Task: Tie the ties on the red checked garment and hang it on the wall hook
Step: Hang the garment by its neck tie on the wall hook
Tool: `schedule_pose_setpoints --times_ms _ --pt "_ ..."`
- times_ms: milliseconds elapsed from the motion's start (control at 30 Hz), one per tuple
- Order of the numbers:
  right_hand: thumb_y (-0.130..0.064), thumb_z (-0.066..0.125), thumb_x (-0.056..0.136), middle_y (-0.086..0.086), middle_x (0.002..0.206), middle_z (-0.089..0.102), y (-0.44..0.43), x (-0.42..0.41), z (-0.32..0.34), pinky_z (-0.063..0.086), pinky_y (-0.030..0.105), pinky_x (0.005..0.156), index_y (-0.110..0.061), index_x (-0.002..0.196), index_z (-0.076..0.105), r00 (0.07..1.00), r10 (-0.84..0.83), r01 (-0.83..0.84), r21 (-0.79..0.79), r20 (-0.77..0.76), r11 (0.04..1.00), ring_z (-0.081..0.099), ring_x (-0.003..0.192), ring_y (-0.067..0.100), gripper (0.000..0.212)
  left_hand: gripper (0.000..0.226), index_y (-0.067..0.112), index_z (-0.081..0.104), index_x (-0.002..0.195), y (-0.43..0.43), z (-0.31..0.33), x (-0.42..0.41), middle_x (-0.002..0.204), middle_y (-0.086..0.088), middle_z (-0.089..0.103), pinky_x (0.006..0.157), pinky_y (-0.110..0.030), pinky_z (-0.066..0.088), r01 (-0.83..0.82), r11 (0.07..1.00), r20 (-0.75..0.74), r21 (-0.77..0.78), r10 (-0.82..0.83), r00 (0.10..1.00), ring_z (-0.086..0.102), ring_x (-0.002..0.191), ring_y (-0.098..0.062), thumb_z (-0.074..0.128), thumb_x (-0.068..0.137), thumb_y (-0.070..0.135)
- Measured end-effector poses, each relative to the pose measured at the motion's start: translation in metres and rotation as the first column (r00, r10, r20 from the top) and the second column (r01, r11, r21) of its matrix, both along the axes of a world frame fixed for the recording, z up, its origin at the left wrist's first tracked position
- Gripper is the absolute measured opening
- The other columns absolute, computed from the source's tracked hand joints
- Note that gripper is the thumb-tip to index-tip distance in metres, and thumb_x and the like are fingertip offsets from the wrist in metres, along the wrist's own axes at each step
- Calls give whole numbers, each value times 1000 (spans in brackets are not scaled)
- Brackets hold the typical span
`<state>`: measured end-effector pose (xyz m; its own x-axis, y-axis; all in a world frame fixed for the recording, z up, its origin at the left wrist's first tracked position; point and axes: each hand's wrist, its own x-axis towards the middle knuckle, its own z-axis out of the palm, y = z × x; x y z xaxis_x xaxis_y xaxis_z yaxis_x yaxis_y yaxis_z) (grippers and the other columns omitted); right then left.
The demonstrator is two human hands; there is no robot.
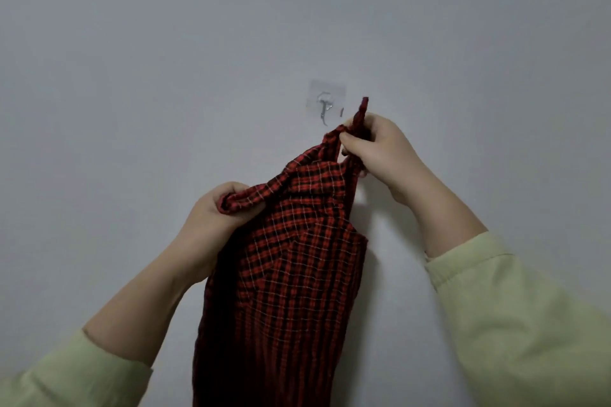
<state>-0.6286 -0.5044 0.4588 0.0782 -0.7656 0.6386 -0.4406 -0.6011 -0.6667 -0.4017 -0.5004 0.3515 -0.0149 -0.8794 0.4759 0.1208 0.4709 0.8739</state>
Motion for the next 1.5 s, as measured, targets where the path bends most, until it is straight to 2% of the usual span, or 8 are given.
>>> schedule_pose_setpoints --times_ms 133,233,433,600,700,1167,1300,1500 --pt "-18 67 86 -2 87 68 -7 -9 8 57 34 67 -25 89 67 998 -27 21 -105 -60 994 64 78 19 8 10 5 66 93 -15 5 1 89 -6 70 77 -31 55 -64 997 -87 -38 60 994 69 85 -20 58 93 11" --pt "-16 70 85 1 93 69 -5 -10 20 52 25 56 -25 89 68 994 -38 20 -178 -99 984 61 72 15 10 12 8 64 87 -18 13 -1 88 -5 66 83 -36 53 -99 989 -170 -111 80 982 64 86 -21 56 94 13" --pt "-19 70 84 -17 84 66 -4 1 44 44 11 68 -27 89 69 966 -190 113 -374 -177 921 56 70 -9 10 16 16 65 86 -24 31 -5 89 -3 65 82 -36 53 -203 955 -305 -216 131 943 62 87 -20 53 96 12" --pt "-37 69 80 -16 95 66 -13 9 48 52 37 81 -32 99 65 909 -346 240 -384 -234 892 61 90 7 20 10 16 64 86 -33 29 -17 82 0 64 71 -33 50 -315 939 -401 -141 237 885 60 77 -15 58 94 16" --pt "-39 70 80 -13 92 62 -14 14 48 47 33 72 -29 98 55 865 -429 310 -395 -261 865 60 87 14 25 10 14 62 86 -34 27 -23 77 3 63 66 -29 49 -333 938 -438 -99 260 861 57 73 -12 58 94 17" --pt "-39 71 81 -9 87 60 -31 31 41 48 33 65 -24 90 51 849 -491 371 -445 -193 815 57 80 14 27 14 17 61 81 -39 19 -23 78 3 61 68 -31 49 -388 920 -498 -58 310 810 57 74 -12 57 94 18" --pt "-37 70 83 -7 90 55 -39 33 36 44 30 60 -24 89 54 816 -540 384 -503 -206 774 53 76 12 21 19 14 62 85 -49 18 -19 81 -2 63 70 -37 51 -365 931 -433 -31 316 844 58 75 -16 60 93 31" --pt "-21 67 86 -7 90 59 -42 31 27 50 34 65 -22 91 63 830 -520 341 -552 -203 761 56 79 13 6 11 20 62 87 -54 17 -18 84 6 65 68 -29 48 -487 871 -301 -66 447 842 62 77 -13 61 91 31"
